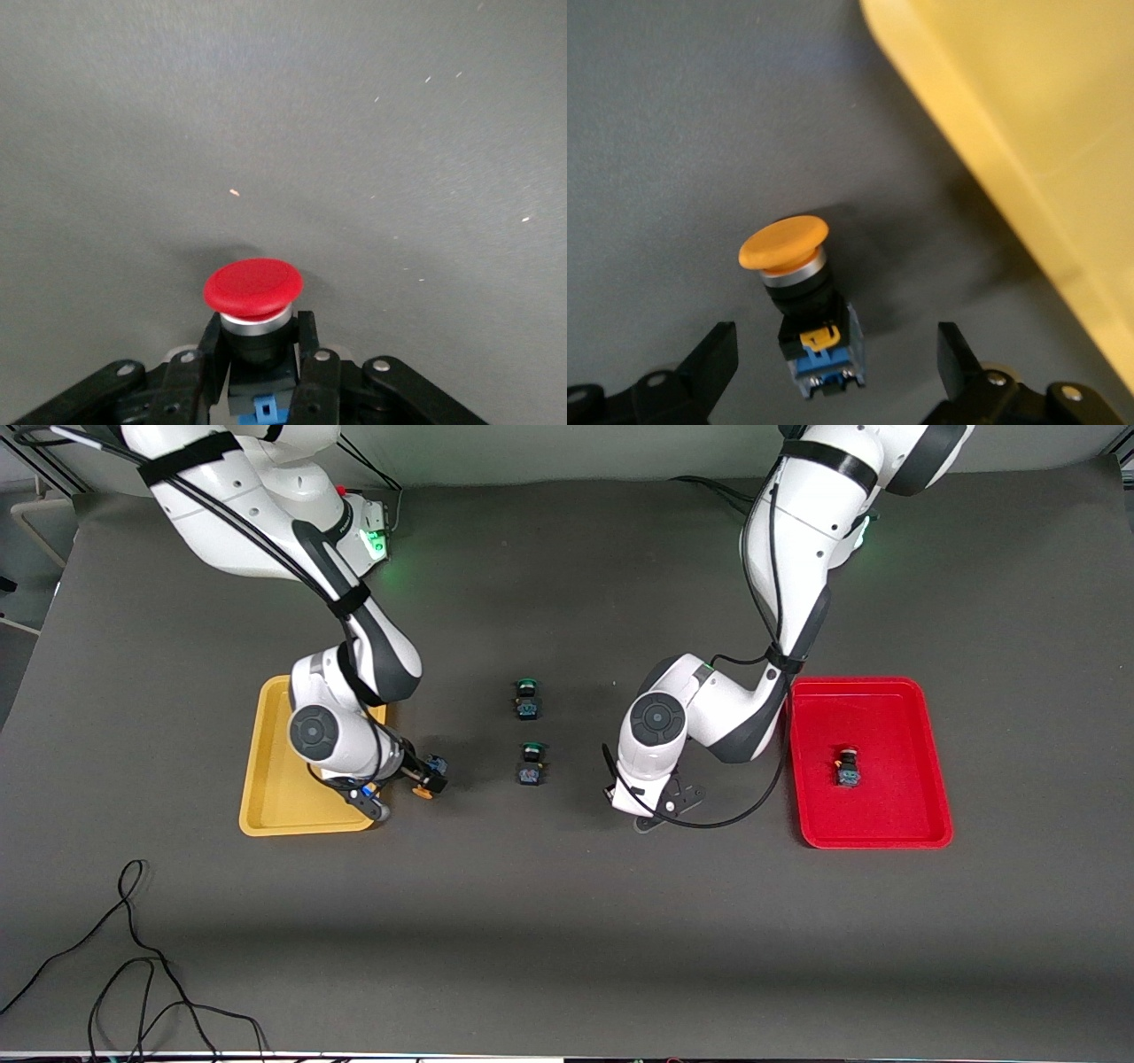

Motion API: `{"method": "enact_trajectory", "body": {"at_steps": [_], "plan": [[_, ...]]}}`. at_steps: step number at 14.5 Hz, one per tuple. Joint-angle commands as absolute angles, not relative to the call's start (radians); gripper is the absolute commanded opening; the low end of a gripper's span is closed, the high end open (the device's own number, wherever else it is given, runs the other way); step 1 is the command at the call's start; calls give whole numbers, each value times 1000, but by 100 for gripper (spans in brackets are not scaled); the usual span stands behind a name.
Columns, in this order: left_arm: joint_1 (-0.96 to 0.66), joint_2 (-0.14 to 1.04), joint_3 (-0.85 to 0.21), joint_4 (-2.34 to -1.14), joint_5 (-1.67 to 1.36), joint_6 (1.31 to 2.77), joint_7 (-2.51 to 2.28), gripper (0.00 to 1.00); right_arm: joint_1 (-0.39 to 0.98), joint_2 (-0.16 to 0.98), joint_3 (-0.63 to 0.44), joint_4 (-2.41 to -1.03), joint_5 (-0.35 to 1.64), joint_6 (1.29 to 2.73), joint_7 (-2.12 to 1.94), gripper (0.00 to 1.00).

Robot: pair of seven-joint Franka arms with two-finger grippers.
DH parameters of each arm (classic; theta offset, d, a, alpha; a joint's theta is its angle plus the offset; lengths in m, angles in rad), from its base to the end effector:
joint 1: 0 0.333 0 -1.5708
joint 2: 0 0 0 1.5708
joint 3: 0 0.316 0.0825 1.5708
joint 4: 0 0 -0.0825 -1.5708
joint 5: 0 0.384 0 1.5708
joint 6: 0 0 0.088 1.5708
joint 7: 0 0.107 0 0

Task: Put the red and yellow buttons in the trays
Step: 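Grasp the yellow button while the left gripper grasps the red button, then place the yellow button while the left gripper places the red button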

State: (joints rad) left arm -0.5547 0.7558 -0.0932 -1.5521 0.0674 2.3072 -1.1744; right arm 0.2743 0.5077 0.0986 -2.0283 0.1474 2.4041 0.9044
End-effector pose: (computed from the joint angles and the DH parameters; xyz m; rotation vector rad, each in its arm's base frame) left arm 0.5685 -0.4166 0.2040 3.0307 0.7846 -0.0142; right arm 0.5452 0.2142 0.1841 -2.9282 0.9973 0.2936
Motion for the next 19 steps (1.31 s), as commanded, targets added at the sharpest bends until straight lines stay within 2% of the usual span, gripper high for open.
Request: {"method": "enact_trajectory", "body": {"at_steps": [1,2,4,5,7,11,13,16,19], "plan": [[-560,735,-81,-1473,77,2179,-1187,3,291,521,103,-2034,129,2450,927,89],[-554,709,-81,-1467,75,2142,-1177,2,298,525,103,-2034,127,2456,923,73],[-511,640,-87,-1470,58,2033,-1087,0,298,523,103,-2034,127,2456,922,34],[-496,599,-86,-1476,26,1972,-1016,0,296,520,103,-2034,127,2456,922,21],[-431,525,-86,-1517,-3,1883,-880,0,290,505,103,-2034,127,2445,928,6],[-228,329,-83,-1760,-3,1847,-489,0,184,385,167,-2033,127,2309,922,5],[-128,272,-78,-1848,11,1853,-288,0,160,306,167,-2033,118,2226,917,5],[-14,273,-77,-1884,83,1873,-108,0,28,230,216,-2037,55,2140,864,5],[61,276,-75,-2014,121,2075,-14,0,-77,199,233,-2103,55,2154,729,5]]}}
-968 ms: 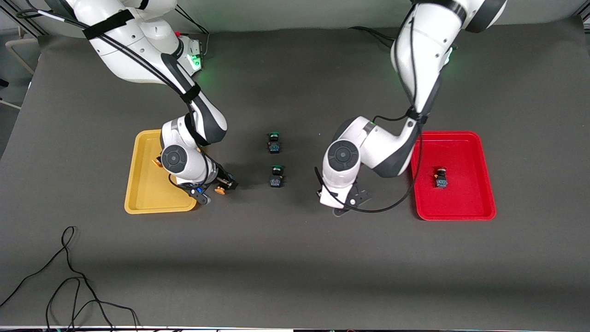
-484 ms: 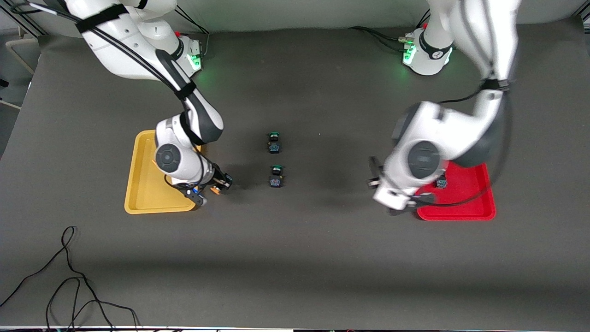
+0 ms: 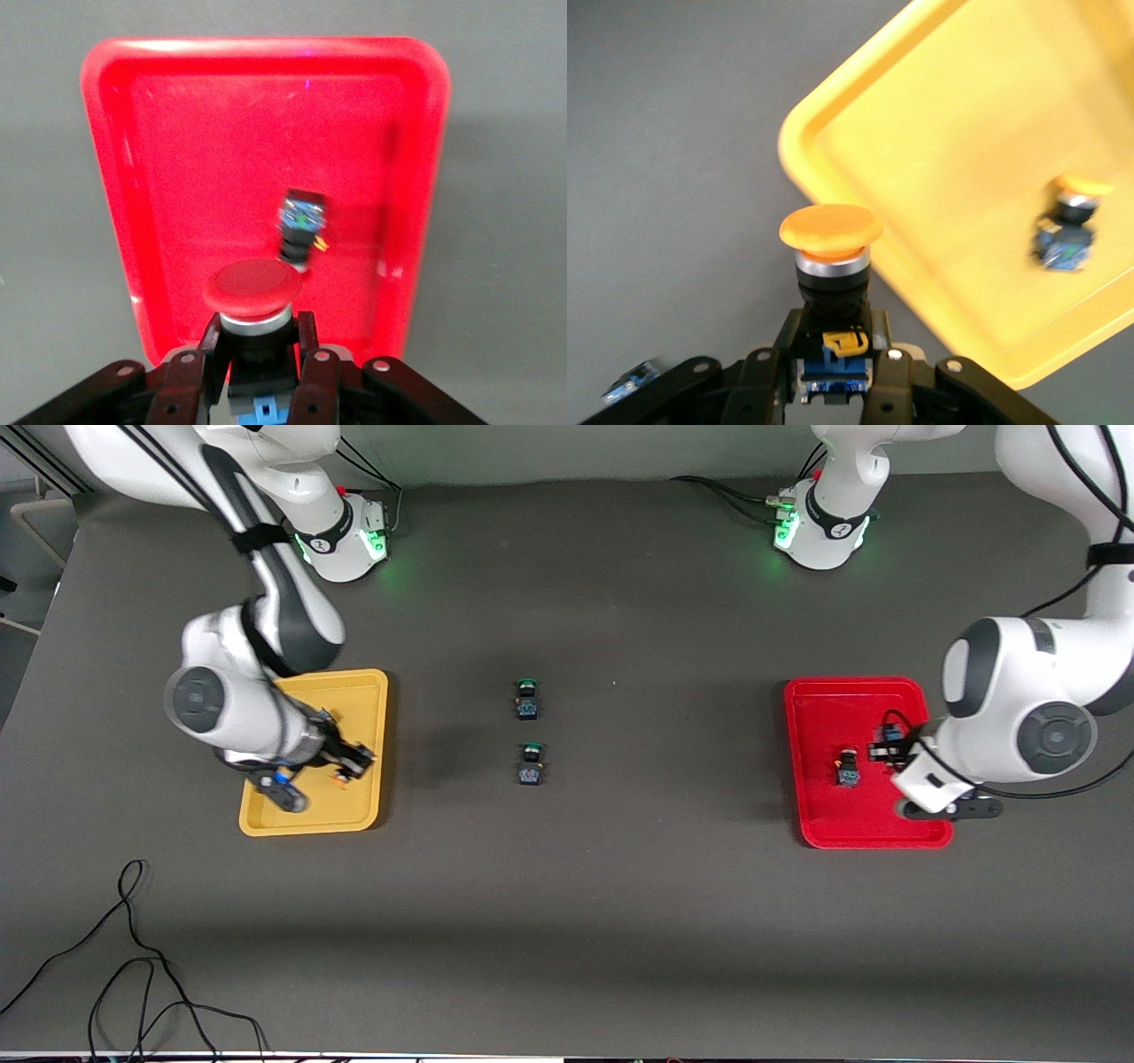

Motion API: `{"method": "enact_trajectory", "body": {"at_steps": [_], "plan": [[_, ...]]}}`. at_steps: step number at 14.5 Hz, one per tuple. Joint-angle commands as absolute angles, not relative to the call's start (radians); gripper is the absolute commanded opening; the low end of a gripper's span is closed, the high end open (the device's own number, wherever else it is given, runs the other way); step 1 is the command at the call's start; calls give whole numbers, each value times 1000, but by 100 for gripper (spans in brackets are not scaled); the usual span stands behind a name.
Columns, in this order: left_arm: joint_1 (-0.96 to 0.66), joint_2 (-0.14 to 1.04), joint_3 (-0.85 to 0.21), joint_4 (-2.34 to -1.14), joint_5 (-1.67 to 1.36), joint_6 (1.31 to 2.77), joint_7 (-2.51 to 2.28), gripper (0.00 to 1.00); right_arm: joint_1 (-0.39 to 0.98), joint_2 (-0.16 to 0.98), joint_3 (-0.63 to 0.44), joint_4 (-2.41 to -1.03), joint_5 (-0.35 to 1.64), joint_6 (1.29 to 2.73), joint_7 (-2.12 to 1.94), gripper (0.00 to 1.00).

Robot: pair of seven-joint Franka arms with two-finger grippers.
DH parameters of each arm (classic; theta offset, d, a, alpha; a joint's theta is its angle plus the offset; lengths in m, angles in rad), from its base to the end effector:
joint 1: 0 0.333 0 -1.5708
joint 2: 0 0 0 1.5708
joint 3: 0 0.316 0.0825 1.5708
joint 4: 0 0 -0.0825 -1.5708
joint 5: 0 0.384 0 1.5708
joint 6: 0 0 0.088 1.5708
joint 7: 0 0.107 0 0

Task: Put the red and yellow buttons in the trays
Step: 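Place the yellow button while the left gripper places the red button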

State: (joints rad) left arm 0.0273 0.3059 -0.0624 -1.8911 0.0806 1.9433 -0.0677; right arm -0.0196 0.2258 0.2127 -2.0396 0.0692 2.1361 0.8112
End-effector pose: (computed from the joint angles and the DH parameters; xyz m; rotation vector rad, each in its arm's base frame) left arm 0.5916 -0.0137 0.3260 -3.0530 0.0088 0.3832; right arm 0.5619 0.1102 0.3257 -2.9332 1.0066 0.2478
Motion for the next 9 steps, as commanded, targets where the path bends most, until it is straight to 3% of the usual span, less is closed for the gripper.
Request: {"method": "enact_trajectory", "body": {"at_steps": [1,4,6,7,8,9], "plan": [[89,278,-77,-2078,153,2179,-9,0,-80,198,232,-2132,55,2190,709,5],[133,323,-71,-2207,213,2426,18,0,-80,215,210,-2253,55,2398,617,5],[147,351,-71,-2227,215,2497,21,0,-80,250,202,-2279,55,2450,601,6],[143,356,-71,-2224,215,2497,25,33,-80,271,199,-2281,55,2460,594,6],[141,357,-72,-2218,215,2493,29,96,-80,290,189,-2281,55,2477,588,6],[141,347,-72,-2212,215,2481,38,100,-78,311,181,-2281,55,2488,581,7]]}}
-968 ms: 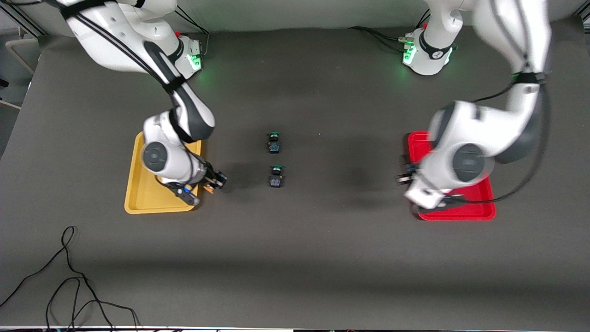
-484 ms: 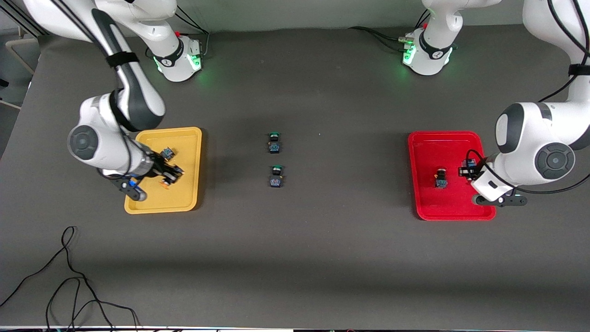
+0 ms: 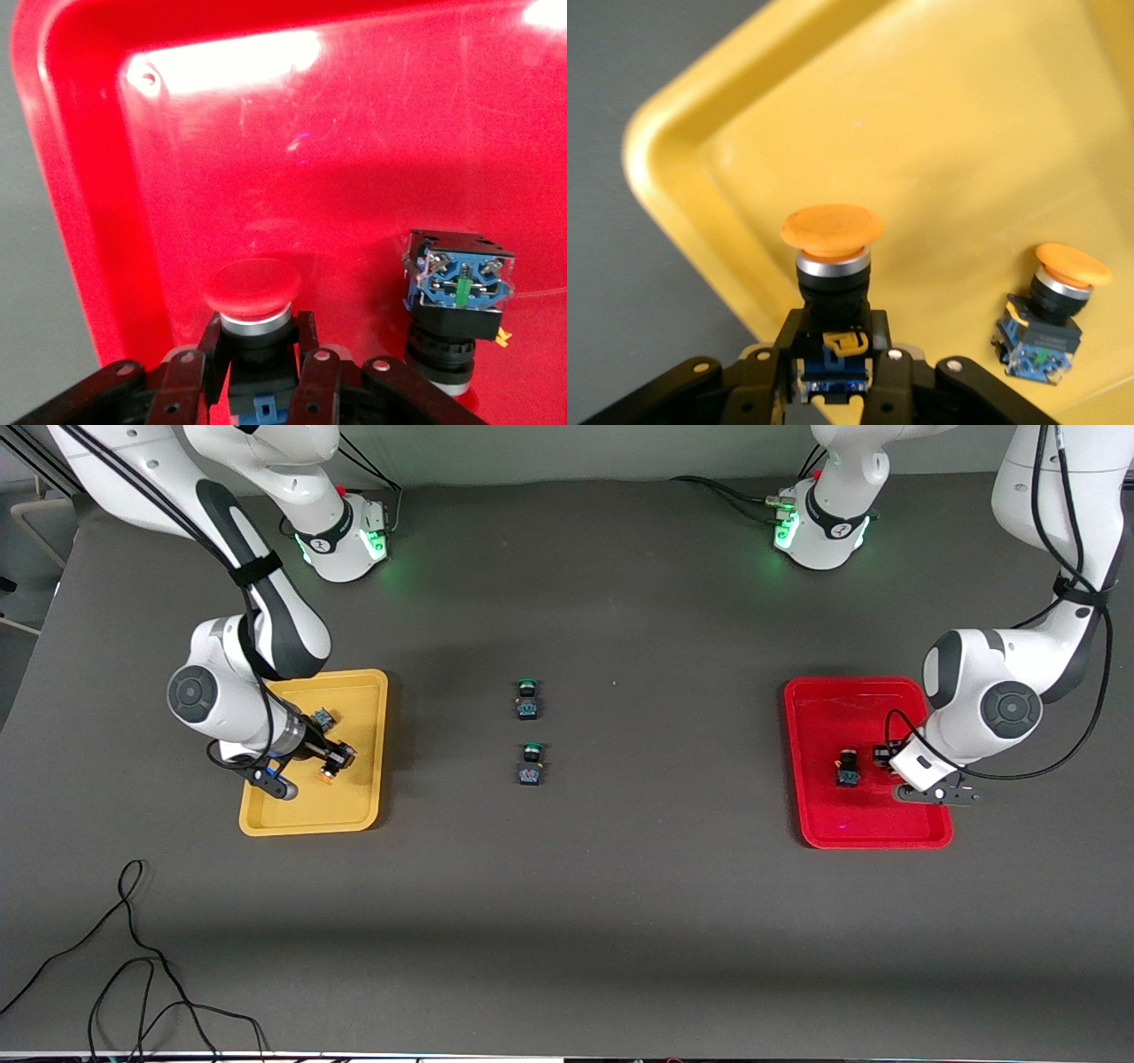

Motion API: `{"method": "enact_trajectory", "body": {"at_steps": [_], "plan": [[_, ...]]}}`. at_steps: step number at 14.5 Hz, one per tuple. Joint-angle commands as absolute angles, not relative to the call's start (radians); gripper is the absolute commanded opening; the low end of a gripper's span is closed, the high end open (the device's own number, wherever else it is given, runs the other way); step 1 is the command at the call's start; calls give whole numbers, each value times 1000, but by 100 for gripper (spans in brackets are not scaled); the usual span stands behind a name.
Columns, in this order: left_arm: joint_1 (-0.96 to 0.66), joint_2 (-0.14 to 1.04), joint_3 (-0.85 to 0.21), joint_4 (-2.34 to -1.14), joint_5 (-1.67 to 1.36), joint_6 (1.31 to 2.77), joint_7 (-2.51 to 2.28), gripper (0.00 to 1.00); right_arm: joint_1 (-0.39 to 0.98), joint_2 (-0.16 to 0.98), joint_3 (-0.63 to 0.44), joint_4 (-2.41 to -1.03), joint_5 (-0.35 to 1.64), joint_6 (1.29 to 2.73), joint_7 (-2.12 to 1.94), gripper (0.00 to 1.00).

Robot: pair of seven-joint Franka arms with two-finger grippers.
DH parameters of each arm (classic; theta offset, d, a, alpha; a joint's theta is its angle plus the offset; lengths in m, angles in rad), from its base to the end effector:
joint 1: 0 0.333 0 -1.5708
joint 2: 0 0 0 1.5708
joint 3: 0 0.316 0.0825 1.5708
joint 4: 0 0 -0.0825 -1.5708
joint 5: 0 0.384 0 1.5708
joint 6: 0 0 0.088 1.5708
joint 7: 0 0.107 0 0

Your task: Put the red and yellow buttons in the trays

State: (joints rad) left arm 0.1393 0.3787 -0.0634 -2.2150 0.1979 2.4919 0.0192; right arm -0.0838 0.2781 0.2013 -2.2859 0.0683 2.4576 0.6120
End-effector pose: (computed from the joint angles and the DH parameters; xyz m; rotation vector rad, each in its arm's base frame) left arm 0.5392 0.0392 0.1963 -3.0503 0.1583 0.1575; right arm 0.5178 0.0631 0.2248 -2.9645 0.8435 0.2000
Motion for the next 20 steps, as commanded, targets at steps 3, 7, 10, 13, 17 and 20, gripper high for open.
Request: {"method": "enact_trajectory", "body": {"at_steps": [3,7,10,13,17,20], "plan": [[144,293,-77,-2108,207,2285,86,100,-80,342,153,-2278,55,2520,543,21],[138,221,-89,-1898,160,1944,100,100,-80,333,152,-2278,57,2510,555,100],[143,192,-89,-1737,89,1703,170,100,-78,244,152,-2261,57,2426,563,100],[143,146,-89,-1643,81,1563,175,100,-71,79,152,-2227,57,2269,563,100],[123,61,-89,-1637,25,1525,157,100,-69,-35,153,-1993,57,1868,543,100],[5,41,-28,-1632,23,1523,117,100,-67,-154,158,-1904,61,1724,473,100]]}}
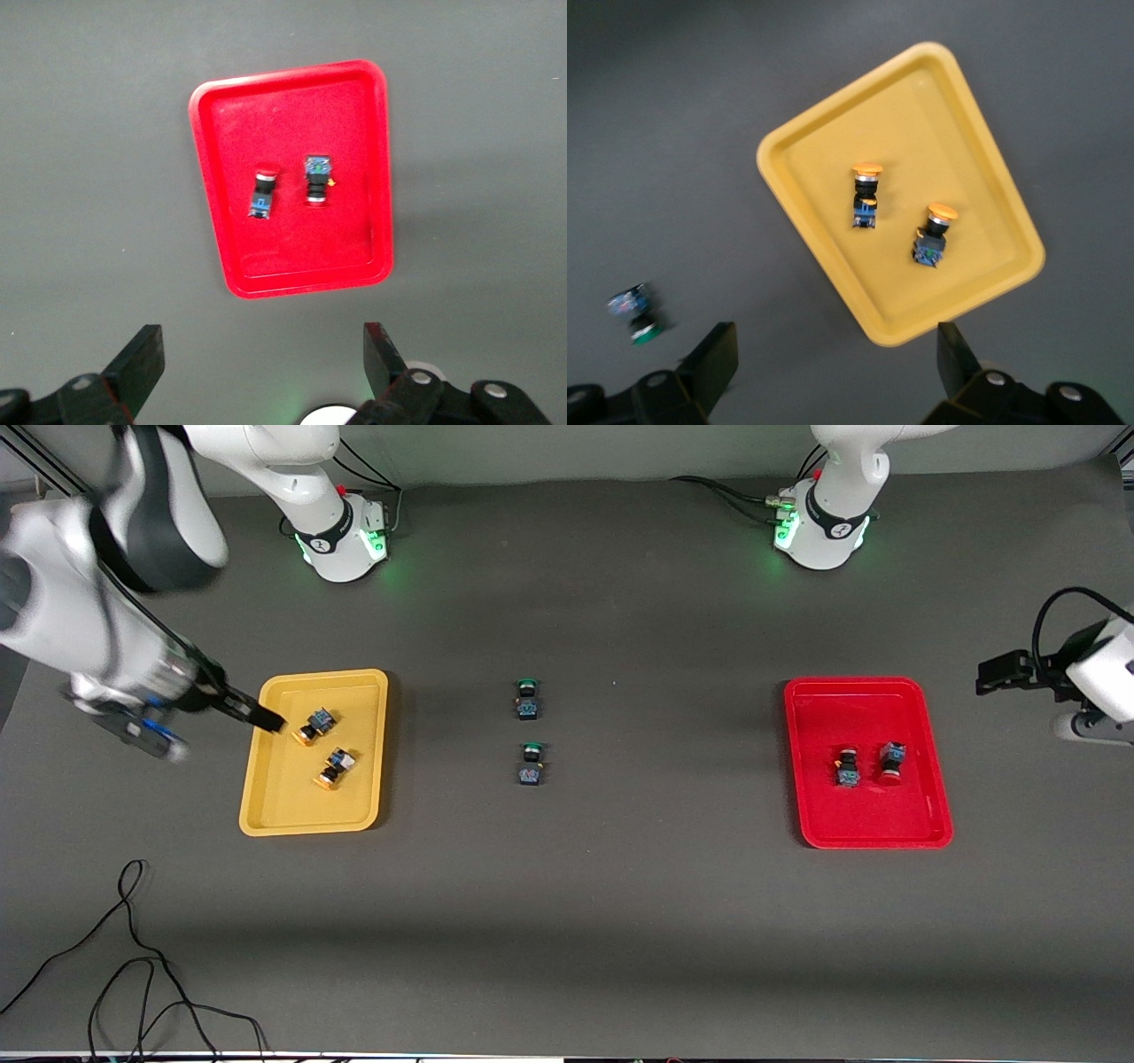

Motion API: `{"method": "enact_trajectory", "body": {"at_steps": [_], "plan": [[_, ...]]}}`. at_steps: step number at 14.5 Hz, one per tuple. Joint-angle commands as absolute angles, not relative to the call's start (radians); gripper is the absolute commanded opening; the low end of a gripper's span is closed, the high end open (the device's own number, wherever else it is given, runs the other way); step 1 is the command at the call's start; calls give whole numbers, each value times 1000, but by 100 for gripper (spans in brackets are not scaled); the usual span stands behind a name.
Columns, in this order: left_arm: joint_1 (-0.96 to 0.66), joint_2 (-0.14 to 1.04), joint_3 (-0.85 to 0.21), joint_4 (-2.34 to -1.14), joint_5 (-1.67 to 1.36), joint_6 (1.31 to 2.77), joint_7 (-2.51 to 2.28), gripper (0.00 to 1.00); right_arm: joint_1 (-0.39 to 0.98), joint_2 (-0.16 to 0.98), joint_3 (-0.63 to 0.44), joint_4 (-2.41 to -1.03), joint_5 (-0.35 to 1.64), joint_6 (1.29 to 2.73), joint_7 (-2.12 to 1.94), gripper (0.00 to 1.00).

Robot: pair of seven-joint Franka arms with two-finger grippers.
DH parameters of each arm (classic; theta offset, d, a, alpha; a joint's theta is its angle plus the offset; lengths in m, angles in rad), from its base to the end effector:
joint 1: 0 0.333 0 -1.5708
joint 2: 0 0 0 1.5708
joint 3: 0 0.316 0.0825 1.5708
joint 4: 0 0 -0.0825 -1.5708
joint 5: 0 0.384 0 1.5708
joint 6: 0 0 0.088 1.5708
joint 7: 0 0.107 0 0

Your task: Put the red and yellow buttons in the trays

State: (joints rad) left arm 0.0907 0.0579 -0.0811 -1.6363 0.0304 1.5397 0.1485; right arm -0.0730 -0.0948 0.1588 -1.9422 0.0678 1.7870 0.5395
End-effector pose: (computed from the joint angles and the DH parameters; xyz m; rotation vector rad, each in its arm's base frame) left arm 0.5623 0.0099 0.5592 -3.1110 0.2190 0.2435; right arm 0.5232 0.0532 0.5172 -3.0240 0.7263 0.1152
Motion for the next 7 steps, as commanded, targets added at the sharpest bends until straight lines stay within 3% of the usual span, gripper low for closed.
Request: {"method": "enact_trajectory", "body": {"at_steps": [1,4,7], "plan": [[-36,35,-3,-1632,25,1523,92,100,-71,-200,156,-1904,67,1721,403,100],[-43,5,-6,-1641,28,1528,66,100,-77,-274,163,-1904,66,1718,215,100],[-44,-8,-11,-1646,23,1532,63,100,-69,-278,156,-1901,57,1694,157,100]]}}
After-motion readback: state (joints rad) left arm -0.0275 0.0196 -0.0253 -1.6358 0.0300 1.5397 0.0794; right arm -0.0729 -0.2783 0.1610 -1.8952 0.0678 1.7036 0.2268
